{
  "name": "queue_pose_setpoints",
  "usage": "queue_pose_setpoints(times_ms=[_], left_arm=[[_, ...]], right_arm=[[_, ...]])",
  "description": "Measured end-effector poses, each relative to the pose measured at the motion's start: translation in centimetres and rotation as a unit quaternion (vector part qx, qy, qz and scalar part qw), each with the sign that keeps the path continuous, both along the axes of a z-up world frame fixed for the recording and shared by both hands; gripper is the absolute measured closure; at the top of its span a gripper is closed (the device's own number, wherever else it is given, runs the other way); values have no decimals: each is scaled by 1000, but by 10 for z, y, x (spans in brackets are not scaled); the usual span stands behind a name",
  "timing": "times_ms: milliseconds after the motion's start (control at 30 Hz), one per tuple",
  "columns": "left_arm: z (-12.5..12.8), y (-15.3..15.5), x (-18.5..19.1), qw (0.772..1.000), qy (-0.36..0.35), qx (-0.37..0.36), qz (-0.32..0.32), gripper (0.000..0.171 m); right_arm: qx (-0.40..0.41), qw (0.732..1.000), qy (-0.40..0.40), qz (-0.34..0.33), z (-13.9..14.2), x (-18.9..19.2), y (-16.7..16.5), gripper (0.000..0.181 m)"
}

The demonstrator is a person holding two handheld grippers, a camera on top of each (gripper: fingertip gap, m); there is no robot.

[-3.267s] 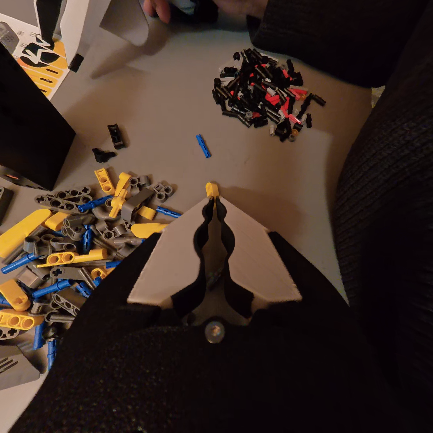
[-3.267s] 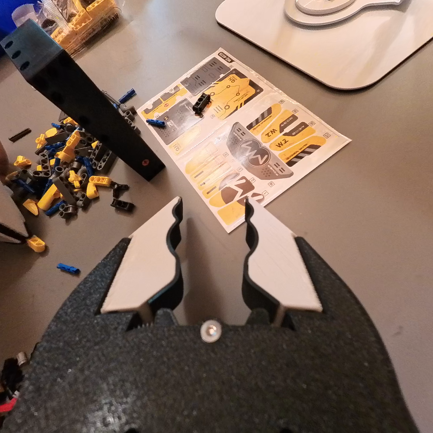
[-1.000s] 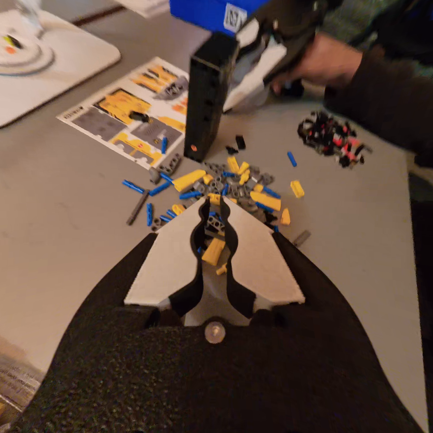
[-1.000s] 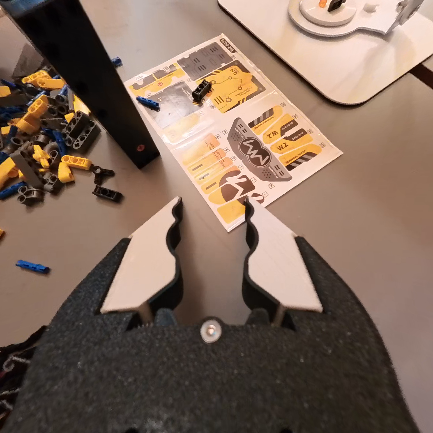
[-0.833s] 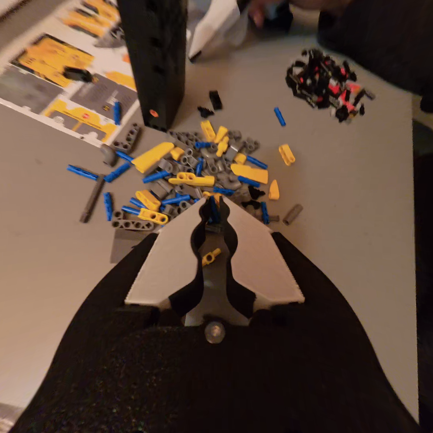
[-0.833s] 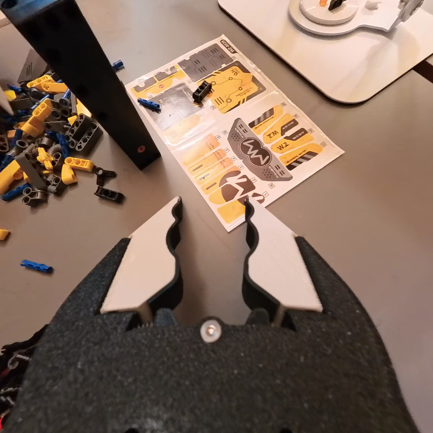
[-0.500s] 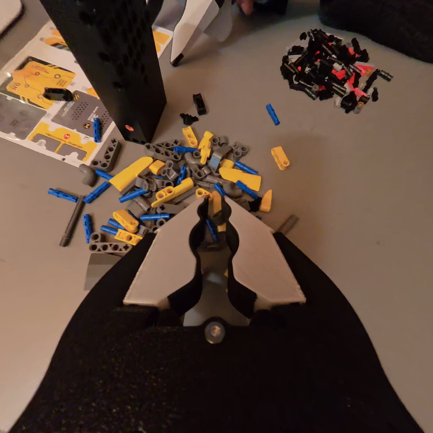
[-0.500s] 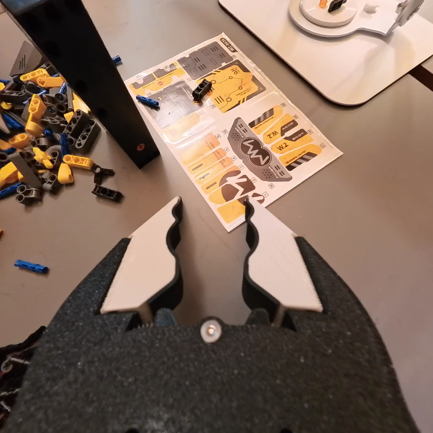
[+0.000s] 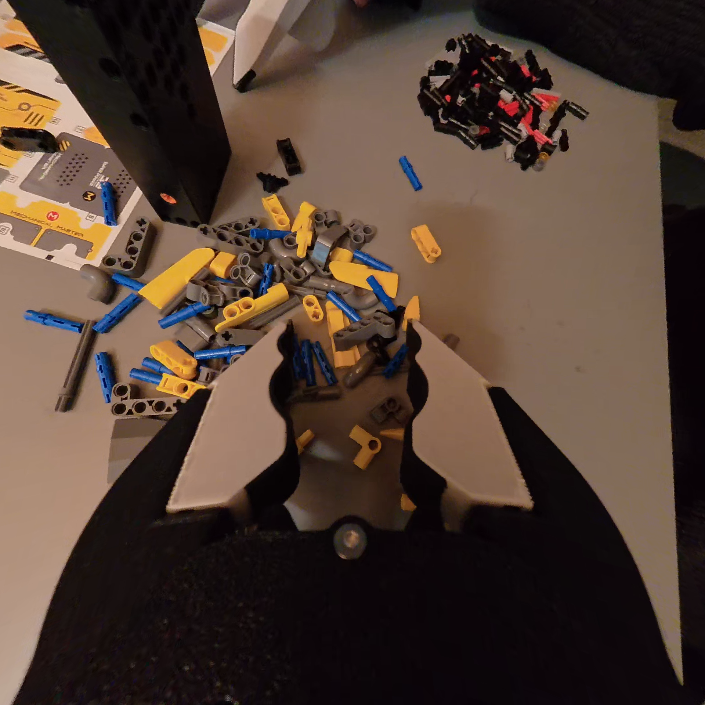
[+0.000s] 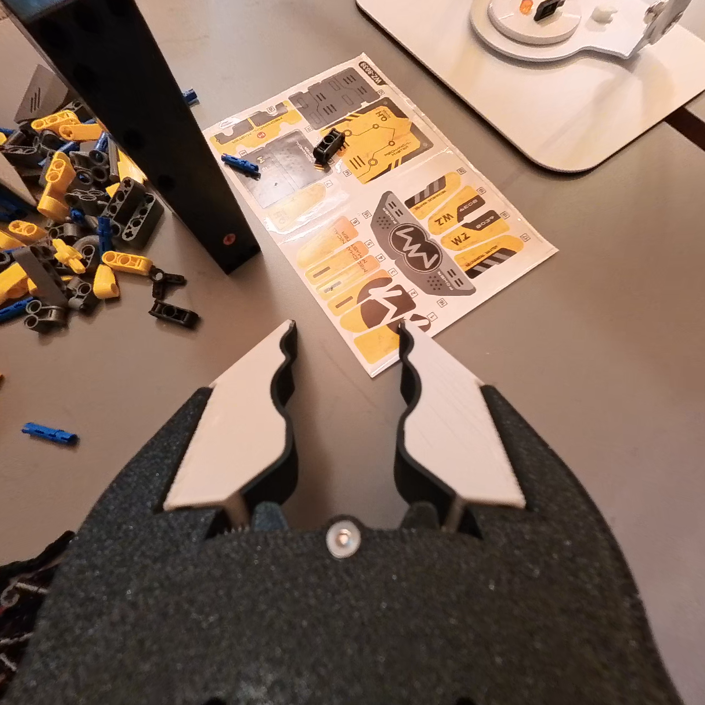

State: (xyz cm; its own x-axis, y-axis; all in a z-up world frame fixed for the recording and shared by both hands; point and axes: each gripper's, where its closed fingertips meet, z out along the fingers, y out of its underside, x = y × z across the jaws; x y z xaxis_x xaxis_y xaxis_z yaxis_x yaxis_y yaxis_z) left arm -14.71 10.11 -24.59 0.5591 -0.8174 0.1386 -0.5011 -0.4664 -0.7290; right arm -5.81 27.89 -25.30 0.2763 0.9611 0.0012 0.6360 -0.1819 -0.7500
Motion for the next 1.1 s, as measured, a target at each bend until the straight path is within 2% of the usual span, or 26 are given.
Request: queue_pose_setpoints(times_ms=[200,467,633,867,1100], left_arm=[[0,-4,-3,1000,-3,-9,-10,141],[21,5,-12,998,-59,-1,20,141],[15,10,-19,999,-42,0,35,141],[19,20,-46,993,-74,-16,87,141],[1,15,-64,993,-46,-42,97,142]], right_arm=[[1,1000,0,0,0,0,0,128],[2,1000,0,0,0,0,0,128],[1,1000,0,0,0,0,0,128],[-1,1000,0,0,0,0,0,128],[-12,1000,6,-1,1,0,0,128]])
